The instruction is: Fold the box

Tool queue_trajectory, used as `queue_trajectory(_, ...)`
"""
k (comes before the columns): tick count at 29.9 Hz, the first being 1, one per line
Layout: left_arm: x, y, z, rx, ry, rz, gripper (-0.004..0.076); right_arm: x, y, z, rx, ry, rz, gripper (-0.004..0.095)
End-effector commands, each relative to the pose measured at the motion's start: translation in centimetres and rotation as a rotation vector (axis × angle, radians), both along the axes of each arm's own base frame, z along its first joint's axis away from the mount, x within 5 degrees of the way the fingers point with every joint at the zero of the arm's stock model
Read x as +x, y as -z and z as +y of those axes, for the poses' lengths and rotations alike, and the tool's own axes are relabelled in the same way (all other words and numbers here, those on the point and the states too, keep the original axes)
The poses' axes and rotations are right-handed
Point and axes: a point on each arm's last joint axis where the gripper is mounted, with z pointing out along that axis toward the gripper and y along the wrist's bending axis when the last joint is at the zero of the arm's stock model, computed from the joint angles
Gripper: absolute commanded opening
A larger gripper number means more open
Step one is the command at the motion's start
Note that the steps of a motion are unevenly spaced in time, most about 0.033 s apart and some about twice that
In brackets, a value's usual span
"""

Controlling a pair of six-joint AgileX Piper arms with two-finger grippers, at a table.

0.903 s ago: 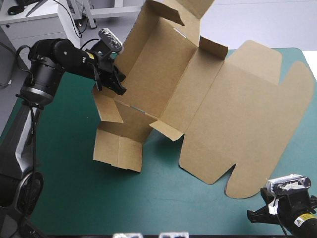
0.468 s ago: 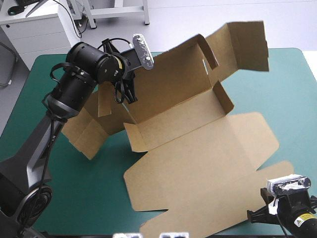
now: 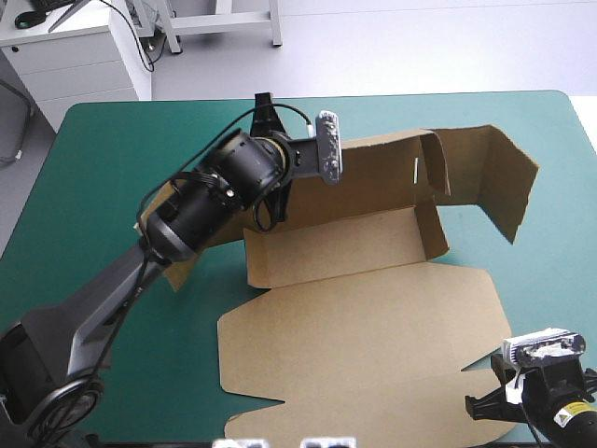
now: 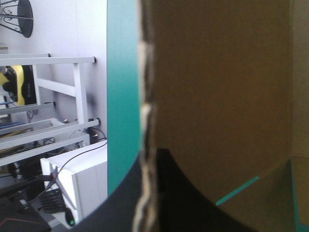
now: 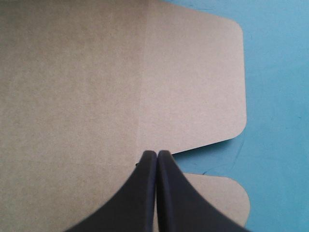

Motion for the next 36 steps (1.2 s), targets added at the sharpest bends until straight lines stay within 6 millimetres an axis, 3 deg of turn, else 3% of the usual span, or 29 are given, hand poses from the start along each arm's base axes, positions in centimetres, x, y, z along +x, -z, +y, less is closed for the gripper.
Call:
queue_trajectory(1,-1.0,-1.8,0.2,-0.029,0.029,-0.212,-0.0008,0.4,-1.1,0.0,0.015,0.005,-0.062,-0.0019)
queue_trajectory(11,-3.3,1.4,1.4,-0.023,0.196,-0.349,-0.0008,0.4,-1.1,0.0,0.015,0.005,-0.062,-0.0019)
queue_trajectory(21,-3.2,3.7,1.8,-0.038,0.145,-0.386,-0.0008,0.5,-1.4,0.2,0.046,0.001,-0.083,-0.0019)
queue_trajectory(29,-3.0,5.9,2.0,-0.025,0.130,-0.429,-0.0008,0.7,-2.6,0.9,0.179,0.008,-0.135,-0.0019)
queue_trajectory(36,-3.2,8.1,2.2,-0.041,0.119,-0.431,-0.0008,0.9,-5.4,0.7,0.184,0.032,-0.282,-0.0017)
